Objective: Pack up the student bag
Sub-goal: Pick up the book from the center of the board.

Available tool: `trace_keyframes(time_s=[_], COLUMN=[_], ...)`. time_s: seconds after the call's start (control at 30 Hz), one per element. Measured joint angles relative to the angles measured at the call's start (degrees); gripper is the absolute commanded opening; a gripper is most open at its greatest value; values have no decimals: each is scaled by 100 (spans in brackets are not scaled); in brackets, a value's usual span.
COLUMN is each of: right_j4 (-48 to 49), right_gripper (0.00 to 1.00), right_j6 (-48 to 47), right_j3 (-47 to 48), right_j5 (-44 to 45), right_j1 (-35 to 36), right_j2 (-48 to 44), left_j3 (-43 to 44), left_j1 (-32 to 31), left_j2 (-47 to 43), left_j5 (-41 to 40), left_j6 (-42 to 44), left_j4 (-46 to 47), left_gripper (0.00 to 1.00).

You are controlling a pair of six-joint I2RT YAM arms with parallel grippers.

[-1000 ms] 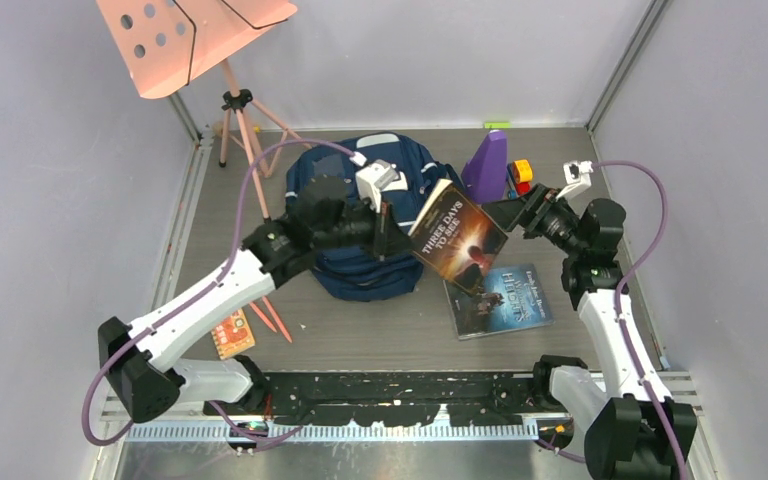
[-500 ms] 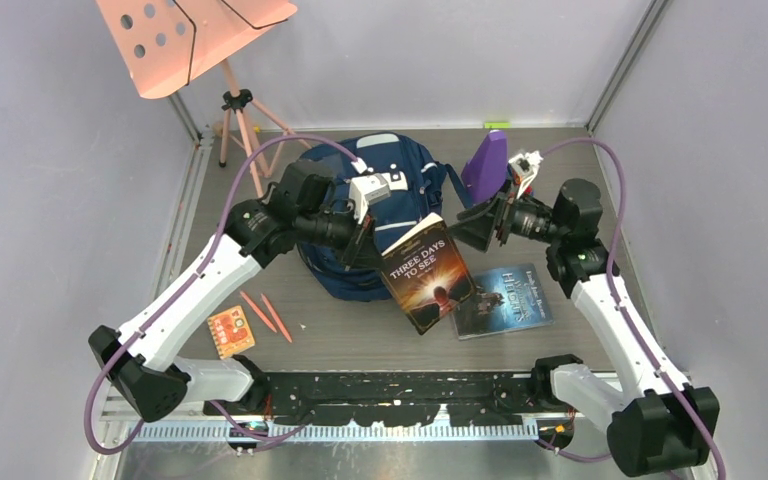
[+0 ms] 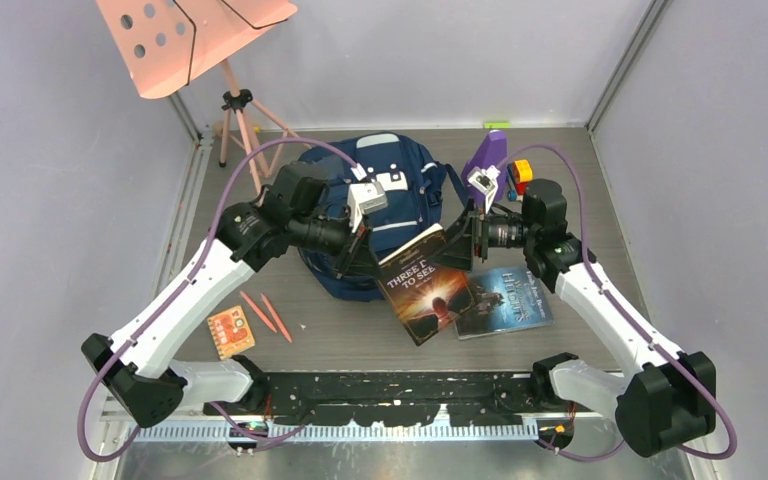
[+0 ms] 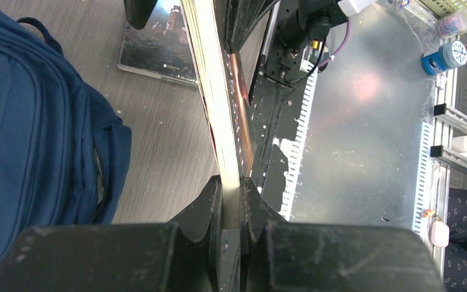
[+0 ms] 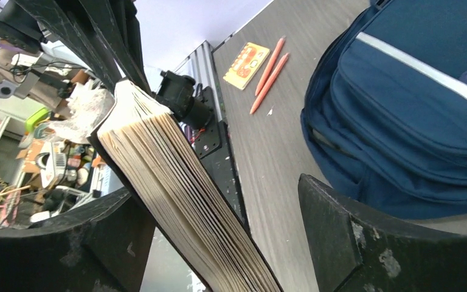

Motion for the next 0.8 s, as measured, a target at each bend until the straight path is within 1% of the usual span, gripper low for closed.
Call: trace_keyframes(time_s=[0.03,0.1,0.13,0.17,0.2,0.23,0.27,0.33,0.37,0.4,0.43,0.53,0.6,0.63,0.67,0.7,0.73,0.77,0.8], right_j4=[-46,-85,-107,-125,-146,-151,-160,-184,-188,-188,-190,-282,-413,-501,-664,-848,-1156,-1185,-1377], right_gripper=[70,61,59,53,50,44,41,30,19,12,4,1,1,1,1,1,1,1,1], right_j6=[0,-2,0,2,17,26,48,90,103,136,151,142,116,94,59,42,37,35,17], right_j3=[0,0,0,2,2,2,7,33,44,57,63,90,118,151,214,295,466,485,608], right_j5=[-70,-162,-199,-232,-251,-273,-295,-365,-389,-428,-466,-420,-212,-87,120,387,901,957,1408], right_j1=[15,24,35,44,48,46,46,46,46,46,46,46,46,46,55,74,92,96,98], right_j2=[33,37,22,-2,-26,-50,-68,-92,-94,-94,-98,-149,-236,-280,-339,-398,-496,-509,-562], left_j3=[31,87,118,151,173,192,197,197,197,197,197,199,199,199,199,199,195,157,103], left_j1=[0,0,0,0,0,0,2,2,4,4,7,9,9,7,7,7,7,9,9], left_j2=[-7,-7,-7,-9,-9,-9,-15,-22,-22,-22,-22,-22,-15,-11,-11,-11,-11,-13,-15], left_j5=[2,-22,-68,-116,-140,-166,-179,-214,-216,-234,-260,-334,-452,-503,-588,-763,-929,-1161,-1340], left_j6=[39,127,151,186,210,236,249,254,251,251,249,227,234,251,275,302,348,337,378], left_j4=[-59,-164,-208,-245,-260,-262,-260,-249,-240,-227,-216,-212,-149,-127,-70,26,129,273,376], left_gripper=[0,0,0,0,0,0,0,0,0,0,0,0,26,45,67,79,86,89,89])
